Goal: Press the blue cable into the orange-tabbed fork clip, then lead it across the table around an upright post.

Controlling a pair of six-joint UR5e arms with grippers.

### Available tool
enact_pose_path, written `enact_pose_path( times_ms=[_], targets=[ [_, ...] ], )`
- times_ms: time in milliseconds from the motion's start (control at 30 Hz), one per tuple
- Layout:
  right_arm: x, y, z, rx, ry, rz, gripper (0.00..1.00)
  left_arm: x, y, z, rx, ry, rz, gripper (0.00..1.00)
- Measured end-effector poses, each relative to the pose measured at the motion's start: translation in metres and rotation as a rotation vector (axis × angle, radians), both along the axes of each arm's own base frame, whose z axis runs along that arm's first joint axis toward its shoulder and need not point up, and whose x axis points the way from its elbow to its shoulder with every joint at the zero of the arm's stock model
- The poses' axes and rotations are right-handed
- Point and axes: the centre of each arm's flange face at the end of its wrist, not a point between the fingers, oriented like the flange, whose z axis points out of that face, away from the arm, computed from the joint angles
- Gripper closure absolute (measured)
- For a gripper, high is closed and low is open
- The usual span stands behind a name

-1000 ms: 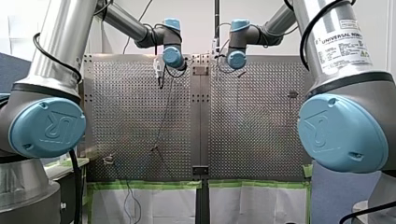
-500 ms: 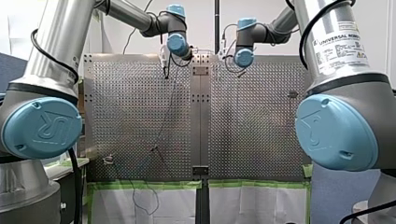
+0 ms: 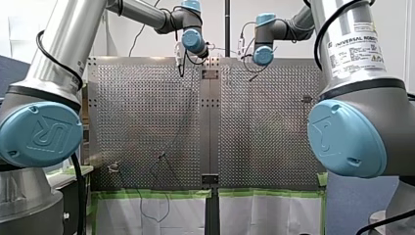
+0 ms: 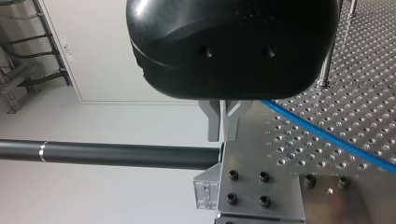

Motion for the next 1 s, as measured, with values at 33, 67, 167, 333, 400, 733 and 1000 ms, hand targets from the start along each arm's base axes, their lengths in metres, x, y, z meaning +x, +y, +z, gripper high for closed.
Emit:
enact_pose_path(
  times_ms=[33, 67, 167, 333, 400, 733, 1000],
  targets=[
    [-0.002, -0.001, 0.001, -0.001, 0.000, -0.003, 1.00, 0.001, -0.004, -0.001, 0.004, 0.005, -0.004, 1.00],
    [-0.004, -0.001, 0.002, -0.001, -0.001, -0.007, 1.00, 0.002, -0.006, -0.002, 0.008, 0.009, -0.006, 1.00],
    [-0.013, -0.006, 0.004, 0.000, -0.001, -0.022, 1.00, 0.004, -0.015, -0.007, 0.024, 0.025, -0.015, 1.00],
    [-0.026, -0.015, 0.004, 0.002, 0.000, -0.047, 1.00, 0.007, -0.028, -0.012, 0.039, 0.045, -0.030, 1.00],
    [-0.032, -0.018, 0.004, 0.002, 0.001, -0.058, 1.00, 0.008, -0.035, -0.015, 0.050, 0.051, -0.036, 1.00],
    [-0.057, -0.036, 0.007, -0.005, -0.002, -0.099, 1.00, 0.013, -0.067, -0.037, 0.102, 0.107, -0.062, 1.00],
    [-0.070, -0.046, 0.016, -0.024, -0.004, -0.106, 1.00, 0.015, -0.093, -0.056, 0.127, 0.143, -0.092, 1.00]
  ],
)
